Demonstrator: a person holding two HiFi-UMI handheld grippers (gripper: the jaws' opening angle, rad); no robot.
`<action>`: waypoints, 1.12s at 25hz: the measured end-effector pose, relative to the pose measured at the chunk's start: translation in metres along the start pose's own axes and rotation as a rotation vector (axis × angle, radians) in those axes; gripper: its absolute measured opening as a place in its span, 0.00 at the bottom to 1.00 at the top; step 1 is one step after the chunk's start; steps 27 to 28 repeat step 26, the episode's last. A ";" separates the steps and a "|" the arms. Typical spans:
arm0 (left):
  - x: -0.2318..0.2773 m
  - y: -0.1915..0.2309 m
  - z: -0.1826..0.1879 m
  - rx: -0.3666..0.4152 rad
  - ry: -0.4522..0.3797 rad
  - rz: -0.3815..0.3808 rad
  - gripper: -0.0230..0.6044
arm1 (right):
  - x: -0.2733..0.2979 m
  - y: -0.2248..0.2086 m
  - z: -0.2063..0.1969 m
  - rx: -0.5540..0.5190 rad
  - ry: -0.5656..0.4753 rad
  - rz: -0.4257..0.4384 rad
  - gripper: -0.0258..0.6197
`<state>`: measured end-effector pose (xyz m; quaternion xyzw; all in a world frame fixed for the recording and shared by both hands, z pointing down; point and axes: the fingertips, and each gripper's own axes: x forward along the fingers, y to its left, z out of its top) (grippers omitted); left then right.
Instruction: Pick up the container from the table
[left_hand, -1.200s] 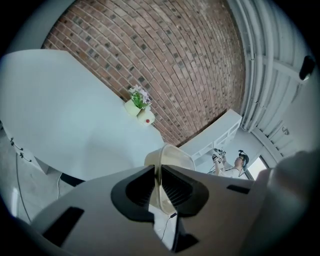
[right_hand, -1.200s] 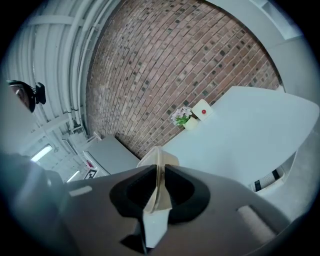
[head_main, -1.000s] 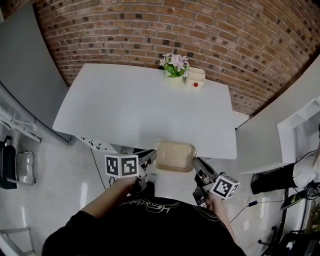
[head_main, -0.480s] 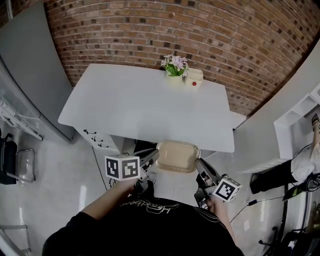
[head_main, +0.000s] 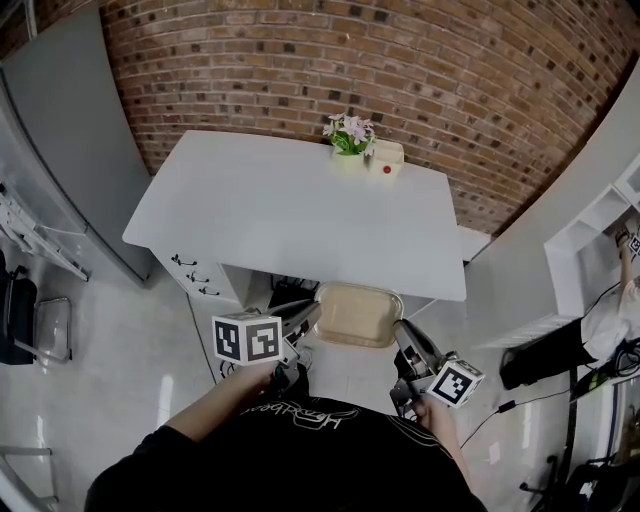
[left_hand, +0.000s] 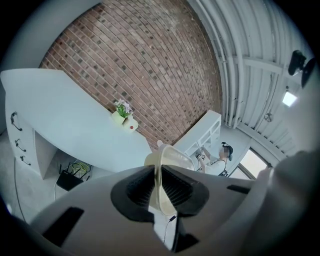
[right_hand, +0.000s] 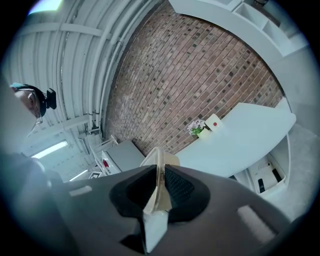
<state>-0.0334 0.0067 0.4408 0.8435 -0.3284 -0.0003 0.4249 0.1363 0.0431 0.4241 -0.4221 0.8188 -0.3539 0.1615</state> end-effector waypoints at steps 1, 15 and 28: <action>0.000 -0.002 -0.002 0.002 0.001 -0.004 0.11 | -0.002 0.001 -0.001 -0.003 0.000 0.000 0.13; -0.008 -0.020 -0.022 0.025 0.017 -0.004 0.11 | -0.027 0.010 -0.002 -0.008 -0.029 0.001 0.13; -0.017 -0.033 -0.036 0.038 0.018 0.006 0.11 | -0.046 0.017 -0.008 -0.009 -0.034 0.006 0.12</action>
